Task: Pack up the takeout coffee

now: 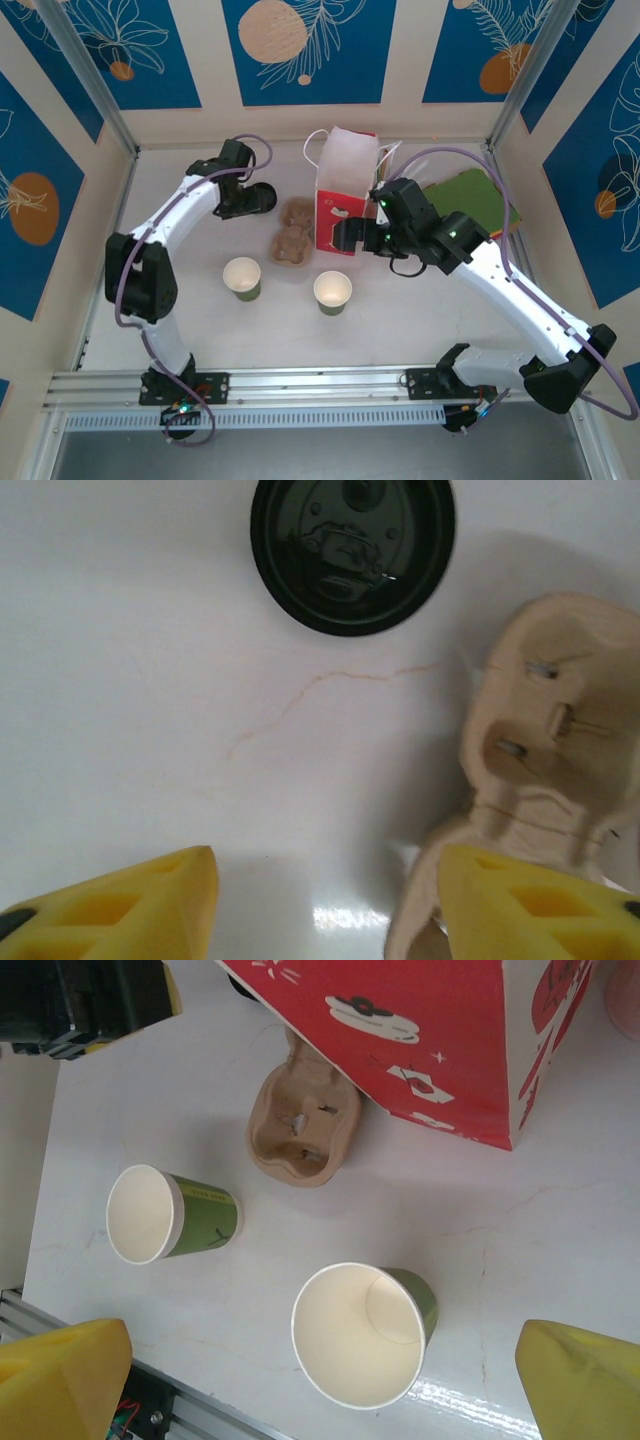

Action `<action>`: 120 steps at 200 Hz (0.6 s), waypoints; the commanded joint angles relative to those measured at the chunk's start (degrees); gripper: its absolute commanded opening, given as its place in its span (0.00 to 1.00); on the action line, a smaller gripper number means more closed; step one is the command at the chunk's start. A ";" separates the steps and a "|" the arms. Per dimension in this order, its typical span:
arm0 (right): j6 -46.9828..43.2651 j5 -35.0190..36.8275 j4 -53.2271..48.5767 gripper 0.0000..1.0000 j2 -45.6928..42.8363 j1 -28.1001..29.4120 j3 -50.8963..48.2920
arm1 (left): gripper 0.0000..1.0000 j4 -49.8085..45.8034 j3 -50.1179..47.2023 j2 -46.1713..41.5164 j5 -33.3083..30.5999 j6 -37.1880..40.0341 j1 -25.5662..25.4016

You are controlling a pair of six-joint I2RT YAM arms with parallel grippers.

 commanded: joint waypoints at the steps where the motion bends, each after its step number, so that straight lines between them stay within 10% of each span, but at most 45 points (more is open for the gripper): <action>1: -0.34 0.60 -1.80 0.99 0.45 0.16 2.10 | 0.55 1.59 3.22 3.92 -0.25 2.05 1.18; 120: -0.49 0.82 -3.89 0.99 0.50 -1.31 2.73 | 0.41 7.21 13.90 18.58 -2.71 10.08 3.41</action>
